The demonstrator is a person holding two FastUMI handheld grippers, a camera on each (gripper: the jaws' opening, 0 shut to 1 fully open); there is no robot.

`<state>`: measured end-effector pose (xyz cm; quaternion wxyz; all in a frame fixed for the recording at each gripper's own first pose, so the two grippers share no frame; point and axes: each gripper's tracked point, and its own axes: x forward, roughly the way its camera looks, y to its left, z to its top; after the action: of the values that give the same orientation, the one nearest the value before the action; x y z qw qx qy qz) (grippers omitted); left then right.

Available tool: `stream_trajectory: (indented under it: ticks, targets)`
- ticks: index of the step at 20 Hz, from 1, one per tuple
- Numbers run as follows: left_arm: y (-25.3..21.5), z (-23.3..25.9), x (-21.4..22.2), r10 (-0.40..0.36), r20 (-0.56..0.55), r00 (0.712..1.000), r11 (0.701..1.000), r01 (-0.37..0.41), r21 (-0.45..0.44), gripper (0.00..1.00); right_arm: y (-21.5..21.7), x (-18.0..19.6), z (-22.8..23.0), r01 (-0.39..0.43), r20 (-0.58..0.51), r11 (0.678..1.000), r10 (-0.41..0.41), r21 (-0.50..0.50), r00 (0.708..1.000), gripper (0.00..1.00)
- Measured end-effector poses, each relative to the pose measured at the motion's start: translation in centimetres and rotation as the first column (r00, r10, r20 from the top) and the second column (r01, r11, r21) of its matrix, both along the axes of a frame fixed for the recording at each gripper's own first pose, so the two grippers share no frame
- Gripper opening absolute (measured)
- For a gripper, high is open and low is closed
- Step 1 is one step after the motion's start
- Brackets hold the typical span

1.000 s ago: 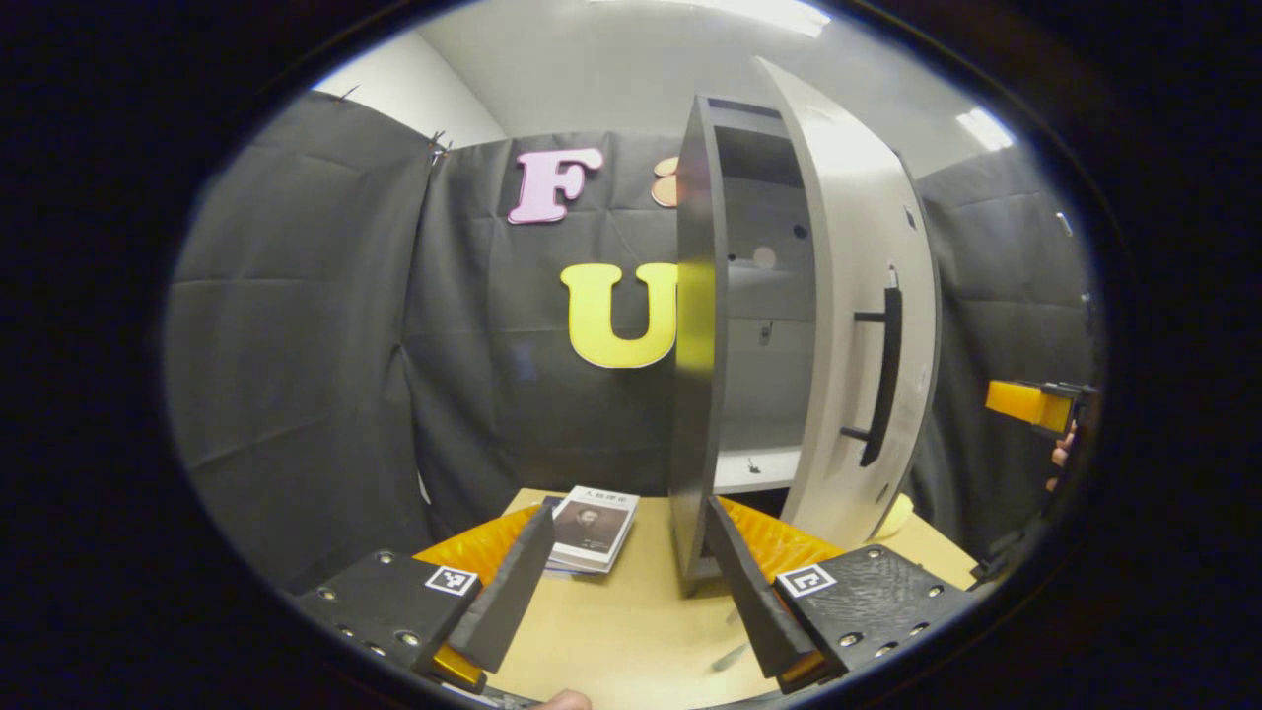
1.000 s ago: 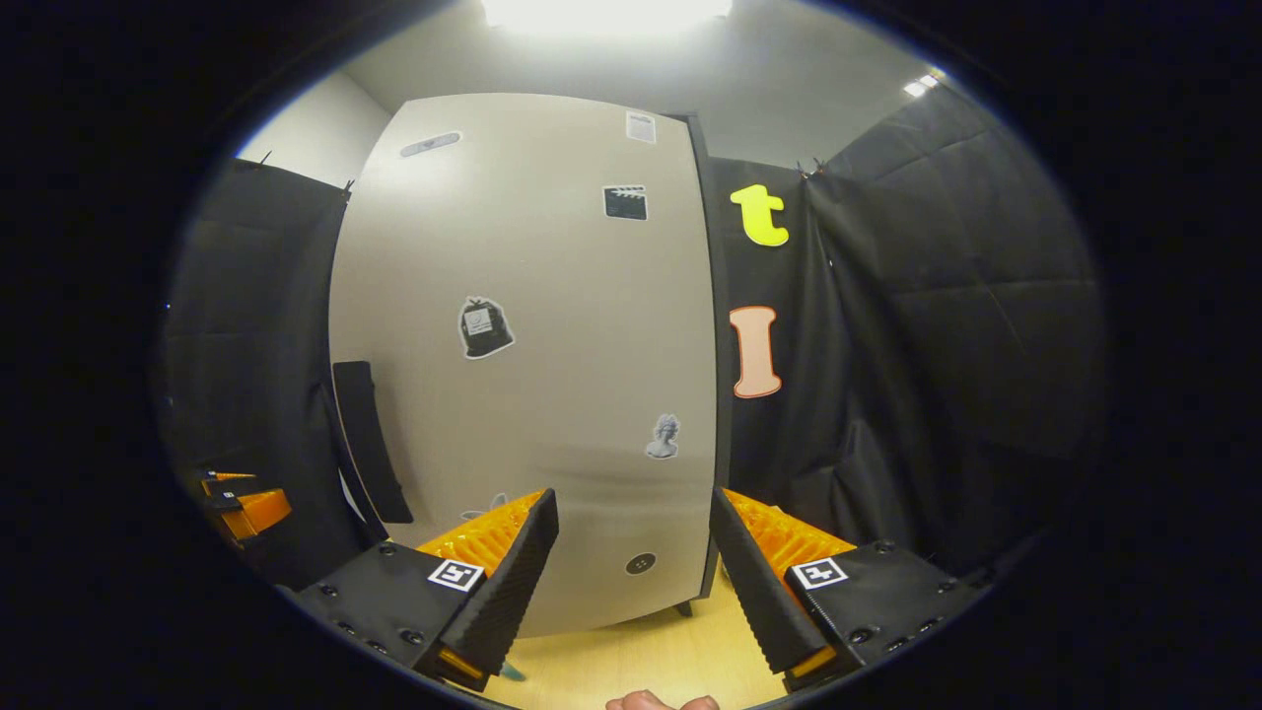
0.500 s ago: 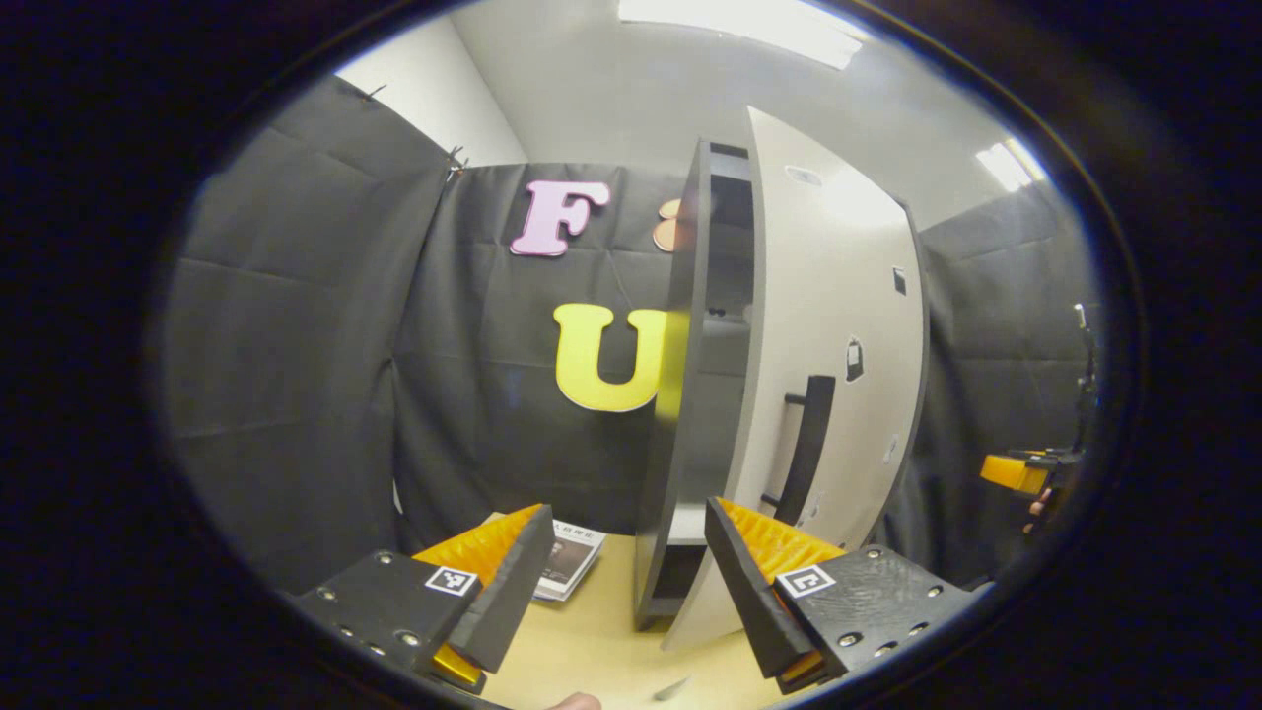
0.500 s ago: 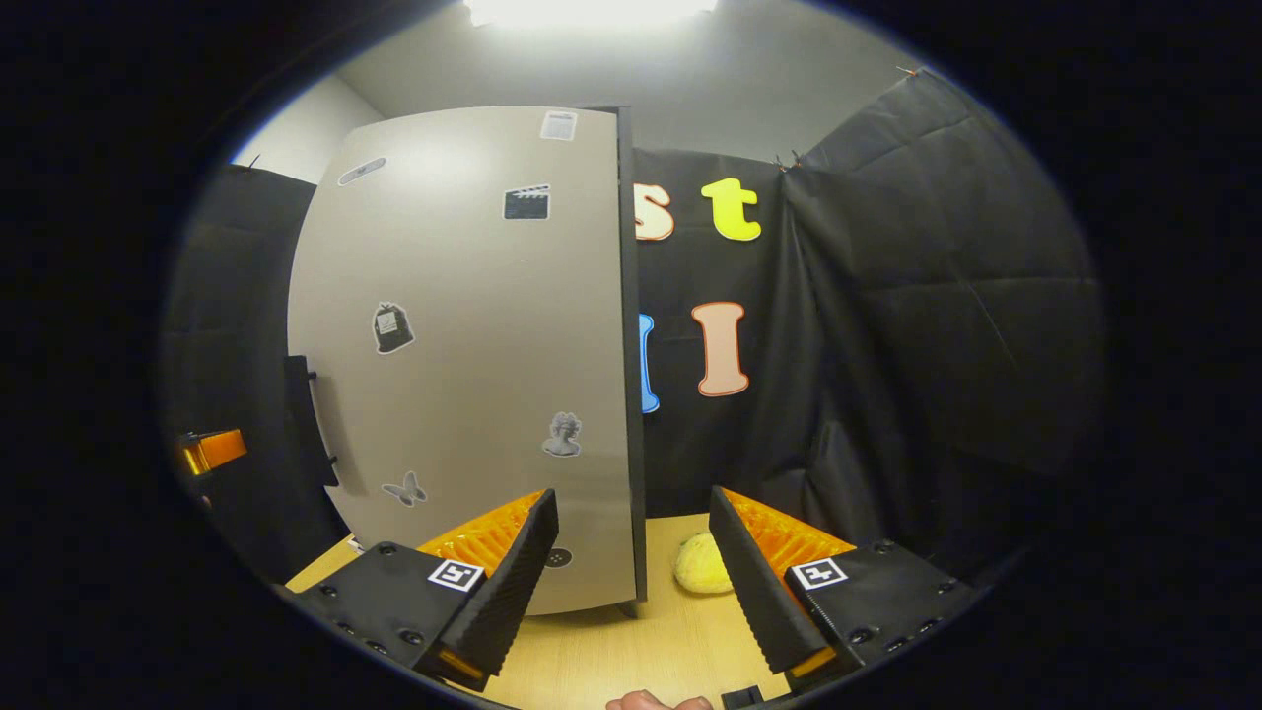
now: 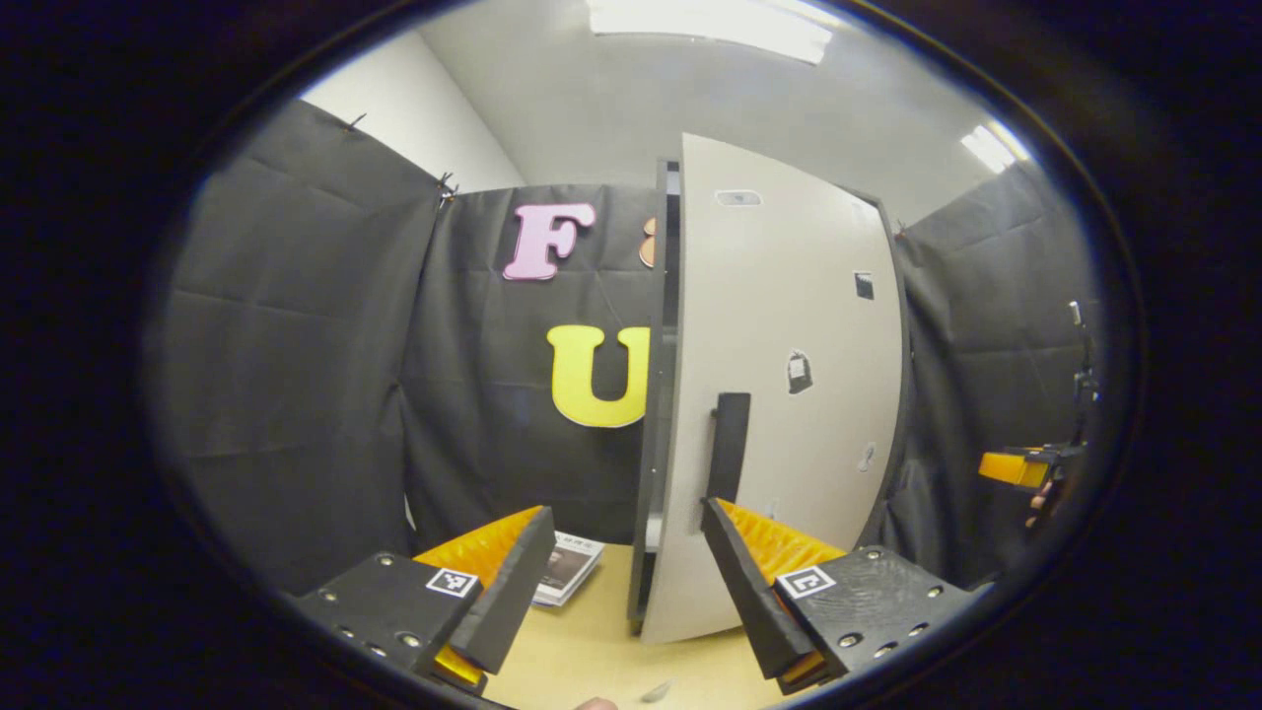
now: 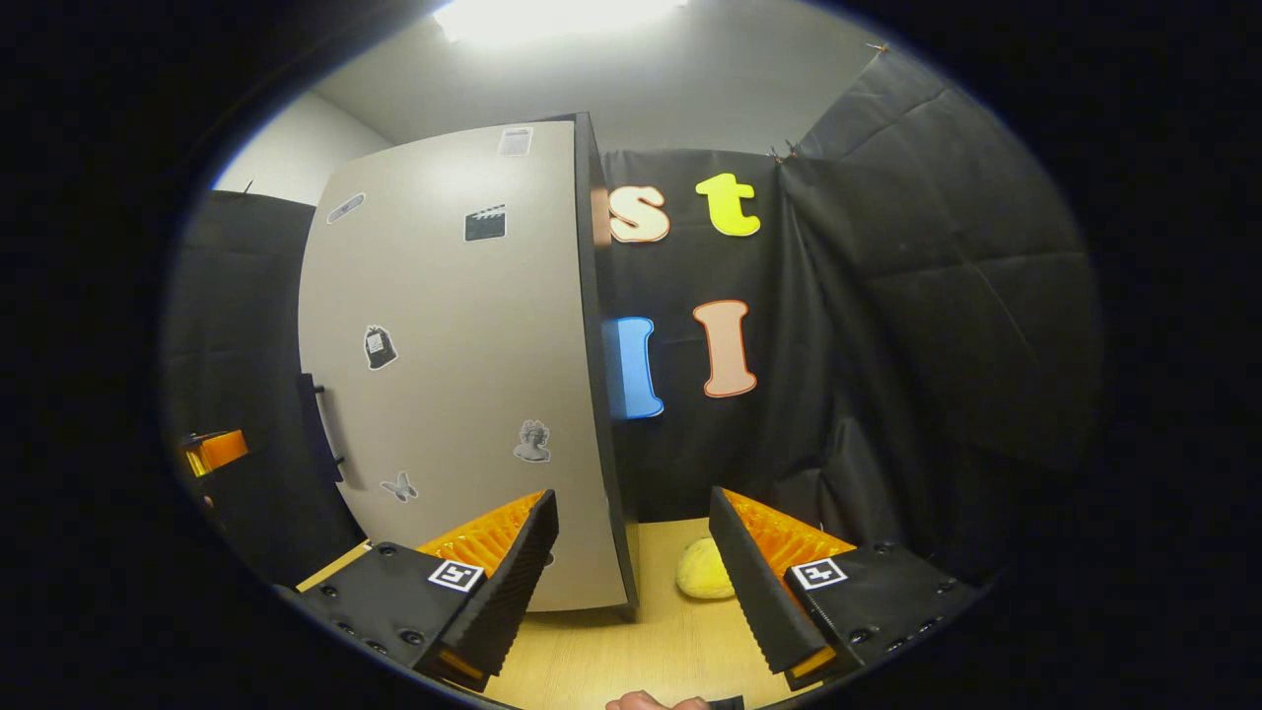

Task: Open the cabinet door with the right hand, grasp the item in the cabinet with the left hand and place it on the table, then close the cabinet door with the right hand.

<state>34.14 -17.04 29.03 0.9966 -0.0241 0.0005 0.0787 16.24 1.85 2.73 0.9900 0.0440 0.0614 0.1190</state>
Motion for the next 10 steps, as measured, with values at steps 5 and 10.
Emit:
stream_trajectory:
  ticks: [5, 10]
  targets:
    - [-2.7, -0.9, -1.7, 0.058, 0.01, 0.998, 0.995, -0.057, -0.078, 0.94, -1.7, -0.5, -0.4, -0.048, -0.014, 0.999, 0.048, 0.002, 0.999, 0.97]
    - [-3.0, 0.1, -2.1, 0.071, 0.02, 0.997, 0.996, -0.07, -0.05, 0.94, -1.9, -1.0, -0.4, -0.067, -0.018, 0.997, 0.067, 0.036, 0.998, 0.98]
